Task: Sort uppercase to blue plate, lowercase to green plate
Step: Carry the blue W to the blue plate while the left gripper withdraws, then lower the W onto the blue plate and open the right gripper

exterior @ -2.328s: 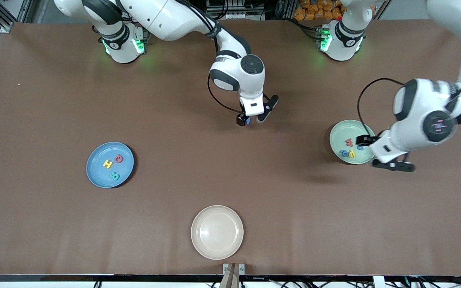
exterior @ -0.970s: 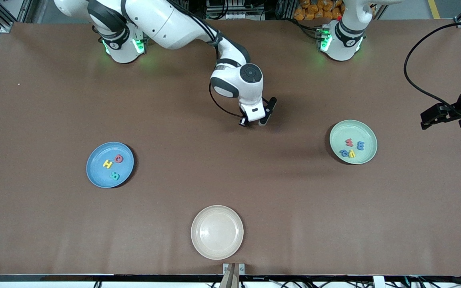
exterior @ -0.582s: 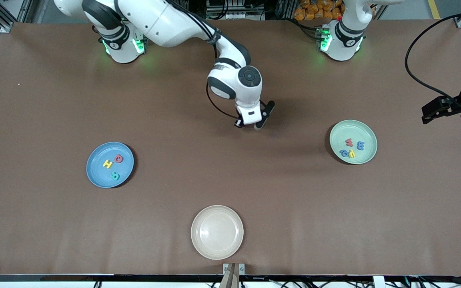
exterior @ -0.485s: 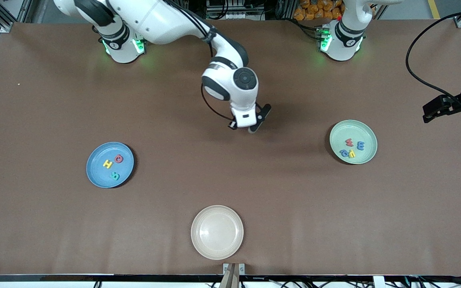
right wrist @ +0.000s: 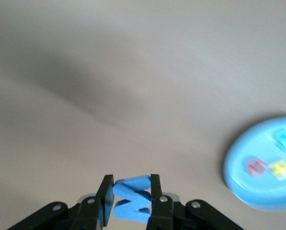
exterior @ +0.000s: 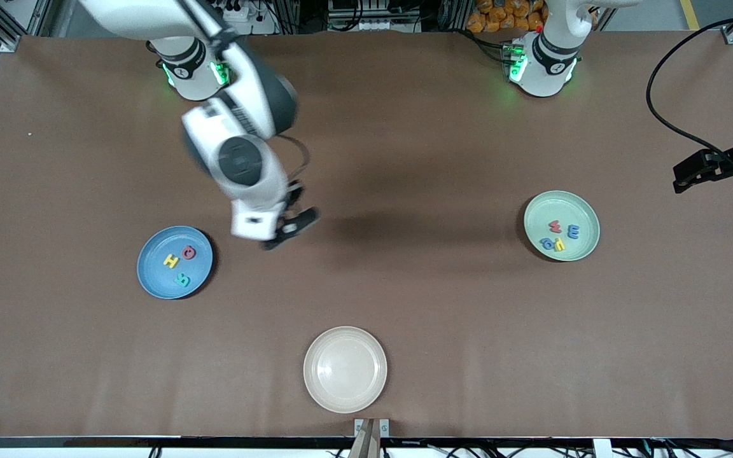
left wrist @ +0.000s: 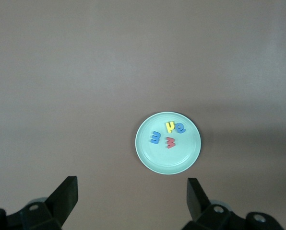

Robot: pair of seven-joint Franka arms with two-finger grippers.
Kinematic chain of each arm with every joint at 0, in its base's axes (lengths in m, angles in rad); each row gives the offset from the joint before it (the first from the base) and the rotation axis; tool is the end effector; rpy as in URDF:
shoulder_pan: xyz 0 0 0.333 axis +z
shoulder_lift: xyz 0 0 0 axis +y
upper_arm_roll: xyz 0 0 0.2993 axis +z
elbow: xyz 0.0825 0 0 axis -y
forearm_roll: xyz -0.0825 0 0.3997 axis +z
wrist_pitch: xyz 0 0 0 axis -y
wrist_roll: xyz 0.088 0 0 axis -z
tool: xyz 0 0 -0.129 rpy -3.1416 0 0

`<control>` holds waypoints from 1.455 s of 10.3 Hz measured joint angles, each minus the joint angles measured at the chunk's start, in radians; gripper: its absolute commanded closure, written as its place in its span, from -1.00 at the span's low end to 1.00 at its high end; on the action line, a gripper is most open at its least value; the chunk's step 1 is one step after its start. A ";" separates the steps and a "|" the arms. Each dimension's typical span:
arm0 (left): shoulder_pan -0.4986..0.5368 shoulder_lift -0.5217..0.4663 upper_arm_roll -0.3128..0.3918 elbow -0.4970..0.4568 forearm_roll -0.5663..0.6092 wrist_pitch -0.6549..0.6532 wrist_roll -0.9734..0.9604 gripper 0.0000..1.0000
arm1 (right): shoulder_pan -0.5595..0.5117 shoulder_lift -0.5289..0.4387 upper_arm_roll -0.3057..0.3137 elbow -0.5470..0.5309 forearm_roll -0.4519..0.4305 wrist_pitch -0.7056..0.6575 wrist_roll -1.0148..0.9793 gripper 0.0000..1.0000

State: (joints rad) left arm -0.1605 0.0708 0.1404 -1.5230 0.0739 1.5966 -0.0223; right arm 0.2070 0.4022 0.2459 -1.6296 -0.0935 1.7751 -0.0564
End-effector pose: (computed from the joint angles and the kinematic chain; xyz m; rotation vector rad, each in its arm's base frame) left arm 0.5932 -0.0051 0.5711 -3.0579 -0.0001 -0.0081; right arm 0.5852 0.2602 0.3315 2.9711 0.8101 -0.3724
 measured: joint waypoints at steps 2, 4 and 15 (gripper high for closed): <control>-0.001 0.000 0.000 0.000 0.000 -0.023 0.000 -1.00 | -0.061 0.001 -0.147 -0.032 0.005 -0.004 -0.114 1.00; 0.002 0.000 0.002 -0.001 0.000 -0.033 0.000 -1.00 | -0.095 0.029 -0.241 -0.052 0.010 0.032 -0.168 1.00; -0.001 0.000 -0.007 -0.008 -0.037 -0.036 -0.001 -1.00 | -0.095 -0.031 -0.296 -0.024 0.011 0.163 -0.166 -1.00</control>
State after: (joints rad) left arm -0.1617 0.0709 0.1333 -1.5308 0.0371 1.5610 -0.0234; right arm 0.1121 0.3713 -0.0496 -1.6531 -0.0826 1.9381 -0.2223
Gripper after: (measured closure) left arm 0.000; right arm 0.000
